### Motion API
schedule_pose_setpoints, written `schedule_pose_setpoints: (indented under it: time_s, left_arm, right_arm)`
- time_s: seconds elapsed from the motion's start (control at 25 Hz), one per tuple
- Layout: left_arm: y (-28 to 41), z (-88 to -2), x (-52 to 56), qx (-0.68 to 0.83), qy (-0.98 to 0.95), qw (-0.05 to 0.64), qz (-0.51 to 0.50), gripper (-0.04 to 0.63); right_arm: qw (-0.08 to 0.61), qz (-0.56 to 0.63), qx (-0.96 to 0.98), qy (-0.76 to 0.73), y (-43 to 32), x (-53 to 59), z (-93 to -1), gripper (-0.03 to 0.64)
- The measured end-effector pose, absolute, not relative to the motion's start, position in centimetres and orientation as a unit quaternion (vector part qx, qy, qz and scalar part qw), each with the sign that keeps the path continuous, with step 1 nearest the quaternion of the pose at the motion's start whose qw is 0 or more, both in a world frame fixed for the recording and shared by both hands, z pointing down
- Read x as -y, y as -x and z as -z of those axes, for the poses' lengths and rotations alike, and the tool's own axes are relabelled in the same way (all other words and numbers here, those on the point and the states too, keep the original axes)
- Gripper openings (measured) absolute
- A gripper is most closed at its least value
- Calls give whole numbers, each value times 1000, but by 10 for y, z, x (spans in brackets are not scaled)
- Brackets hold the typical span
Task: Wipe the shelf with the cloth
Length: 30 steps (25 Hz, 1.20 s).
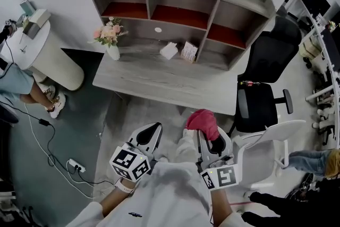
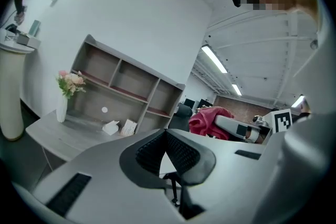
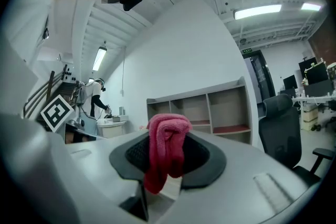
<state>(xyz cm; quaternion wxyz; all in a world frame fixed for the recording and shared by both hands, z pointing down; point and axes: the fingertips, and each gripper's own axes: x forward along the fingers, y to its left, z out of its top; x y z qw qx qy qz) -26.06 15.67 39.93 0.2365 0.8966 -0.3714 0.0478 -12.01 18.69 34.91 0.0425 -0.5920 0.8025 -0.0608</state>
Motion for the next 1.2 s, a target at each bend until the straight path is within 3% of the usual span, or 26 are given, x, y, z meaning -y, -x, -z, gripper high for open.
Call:
schedule_pose_setpoints:
  time_s: [0.56,1.2]
  left_arm:
    - [108,-354,0,370,-911,175,-51,6]
    - [59,-377,78,396,-894,198,-71,6]
  right_arm:
    - [86,66,-784,611,-57,-35,-348,135]
    - [94,103,-796,589,-97,59,-371,135]
